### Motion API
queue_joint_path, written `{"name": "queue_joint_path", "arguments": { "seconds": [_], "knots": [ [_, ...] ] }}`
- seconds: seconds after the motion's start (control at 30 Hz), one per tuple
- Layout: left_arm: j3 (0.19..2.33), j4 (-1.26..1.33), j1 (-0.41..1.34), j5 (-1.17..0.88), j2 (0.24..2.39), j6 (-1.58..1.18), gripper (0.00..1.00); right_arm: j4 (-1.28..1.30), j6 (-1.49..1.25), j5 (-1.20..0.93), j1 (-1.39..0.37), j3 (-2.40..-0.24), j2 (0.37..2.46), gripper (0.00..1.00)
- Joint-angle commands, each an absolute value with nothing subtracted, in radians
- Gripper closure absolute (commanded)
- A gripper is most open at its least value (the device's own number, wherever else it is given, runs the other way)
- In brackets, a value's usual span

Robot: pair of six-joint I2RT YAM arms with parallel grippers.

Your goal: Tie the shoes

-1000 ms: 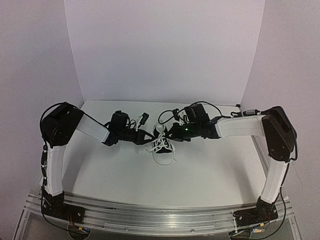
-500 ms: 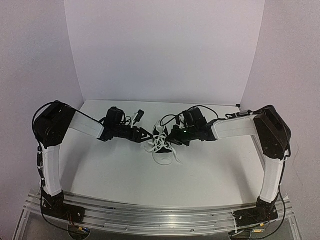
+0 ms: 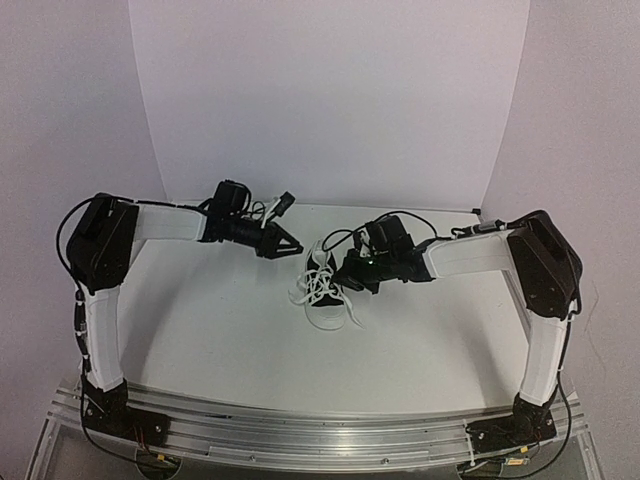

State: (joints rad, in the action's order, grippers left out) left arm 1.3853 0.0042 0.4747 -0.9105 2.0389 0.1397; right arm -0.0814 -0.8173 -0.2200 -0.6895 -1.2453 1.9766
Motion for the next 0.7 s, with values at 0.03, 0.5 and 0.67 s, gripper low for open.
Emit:
{"name": "queue_joint_path", "arguments": {
  "seconds": [0.03, 0.5, 0.67],
  "knots": [
    [1.793, -0.263, 0.515, -0.878, 2.258, 0.286, 0.64, -0.094, -0.934, -0.234, -0.692, -1.265, 1.979, 1.00],
    [1.847, -0.373, 0.592, -0.781, 2.337, 0.541, 0.67, -0.092, -0.976, -0.230, -0.692, -1.263, 1.996, 1.00],
    [1.875, -0.414, 0.595, -0.740, 2.364, 0.574, 0.77, -0.092, -0.975, -0.230, -0.692, -1.281, 2.015, 1.00]
  ]
}}
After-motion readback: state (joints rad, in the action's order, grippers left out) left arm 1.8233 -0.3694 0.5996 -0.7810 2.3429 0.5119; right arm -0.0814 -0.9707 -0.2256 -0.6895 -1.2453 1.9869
